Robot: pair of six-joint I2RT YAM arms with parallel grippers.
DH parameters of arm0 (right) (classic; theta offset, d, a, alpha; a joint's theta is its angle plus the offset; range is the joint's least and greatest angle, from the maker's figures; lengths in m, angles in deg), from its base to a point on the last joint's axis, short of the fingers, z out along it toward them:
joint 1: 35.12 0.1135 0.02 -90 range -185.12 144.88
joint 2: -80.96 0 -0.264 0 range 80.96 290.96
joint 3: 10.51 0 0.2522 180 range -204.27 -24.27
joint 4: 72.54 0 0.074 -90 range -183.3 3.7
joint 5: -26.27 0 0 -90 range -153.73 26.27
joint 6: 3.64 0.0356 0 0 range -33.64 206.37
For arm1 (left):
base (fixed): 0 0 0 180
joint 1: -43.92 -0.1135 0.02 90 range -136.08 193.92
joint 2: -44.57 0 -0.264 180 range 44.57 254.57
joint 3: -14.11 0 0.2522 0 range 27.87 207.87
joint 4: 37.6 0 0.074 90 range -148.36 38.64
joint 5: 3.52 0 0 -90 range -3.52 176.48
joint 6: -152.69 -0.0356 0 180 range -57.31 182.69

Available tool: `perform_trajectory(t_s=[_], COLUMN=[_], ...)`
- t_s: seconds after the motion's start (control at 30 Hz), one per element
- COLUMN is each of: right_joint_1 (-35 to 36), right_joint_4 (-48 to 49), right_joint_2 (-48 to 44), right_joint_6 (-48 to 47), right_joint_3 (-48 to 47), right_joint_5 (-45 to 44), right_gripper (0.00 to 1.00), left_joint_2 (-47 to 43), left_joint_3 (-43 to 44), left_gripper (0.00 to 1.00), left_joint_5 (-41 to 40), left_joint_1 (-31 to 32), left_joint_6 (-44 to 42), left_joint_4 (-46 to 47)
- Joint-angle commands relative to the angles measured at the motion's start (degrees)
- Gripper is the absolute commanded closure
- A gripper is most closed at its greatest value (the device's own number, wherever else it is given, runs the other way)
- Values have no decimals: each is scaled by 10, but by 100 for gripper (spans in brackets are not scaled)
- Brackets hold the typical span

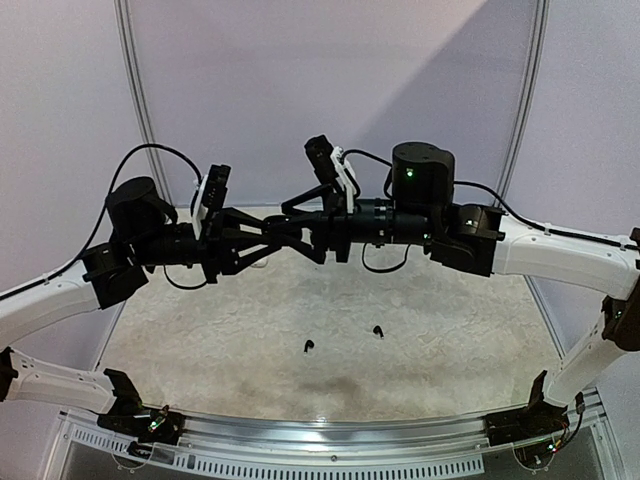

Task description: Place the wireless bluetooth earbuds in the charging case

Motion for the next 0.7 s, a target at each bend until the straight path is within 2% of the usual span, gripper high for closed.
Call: perform_trajectory(t_s=[0.0, 0.3, 0.67], right_joint_1=[3, 0, -1], right_joint_4=[-78, -154, -177], right_joint_2=[-37, -33, -15], right_joint_6=[-21, -28, -19], right_joint_3=[-3, -33, -42], right_joint_5=[-61, -133, -136], right_gripper=[35, 44, 46], left_joint_2=[-20, -22, -26], left_joint_3=[10, 18, 13], left_gripper=[100, 100, 100], left_joint_5=[-13, -1, 0], left_joint_1=[5, 6, 7], left_joint_6=[-100, -177, -152], left_joint_4=[-82, -122, -113])
